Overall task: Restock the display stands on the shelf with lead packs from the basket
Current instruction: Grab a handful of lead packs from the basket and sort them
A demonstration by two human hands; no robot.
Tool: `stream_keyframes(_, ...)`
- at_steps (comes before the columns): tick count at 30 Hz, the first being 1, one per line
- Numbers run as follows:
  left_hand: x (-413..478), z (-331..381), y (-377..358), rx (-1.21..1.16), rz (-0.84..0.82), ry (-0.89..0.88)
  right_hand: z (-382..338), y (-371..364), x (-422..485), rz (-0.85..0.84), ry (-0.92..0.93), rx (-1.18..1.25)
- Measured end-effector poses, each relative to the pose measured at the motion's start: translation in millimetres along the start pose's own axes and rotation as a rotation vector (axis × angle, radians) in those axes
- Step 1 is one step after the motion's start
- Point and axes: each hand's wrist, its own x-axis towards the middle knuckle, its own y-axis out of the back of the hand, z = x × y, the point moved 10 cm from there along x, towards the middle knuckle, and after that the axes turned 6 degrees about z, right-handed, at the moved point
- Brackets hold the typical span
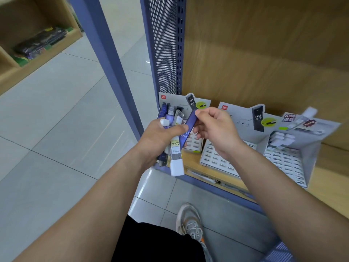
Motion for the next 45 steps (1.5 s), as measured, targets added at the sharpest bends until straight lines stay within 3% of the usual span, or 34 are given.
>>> stream_keyframes(6,2.7,7.8,4.2,-0.03,0.101,-0.029,-10.4,27.4,-1.2,0.132,0.056,0.146)
stream_keyframes(11,6.7,8.0,17.0,-0.062,0.186,-0.038,-3.9,20.6,-7.1,-0.066,0.056,-0.046)
stream_keyframes(20,4.2,6.4,26.7,-0.007,0.18,-0.059,13.6,-10.5,-22.5,-0.373,0.006,-0.307)
stream_keyframes(28,-4.2,-21.9,90.2,0.081,0.304,0.042,39.1,-14.7,-5.2,-0.345,-0.118,-0.207)
stream_keyframes(33,-3.8,-31.4,101.9,0.158,0.278,0.098,34.9,-40.7,13.4,-0.396,-0.072,-0.266)
stream_keyframes(45,-1.2,-45.4,132.6,0.279,0.272,0.103,19.7,-79.3,83.7,-0.056,0.253,-0.513)
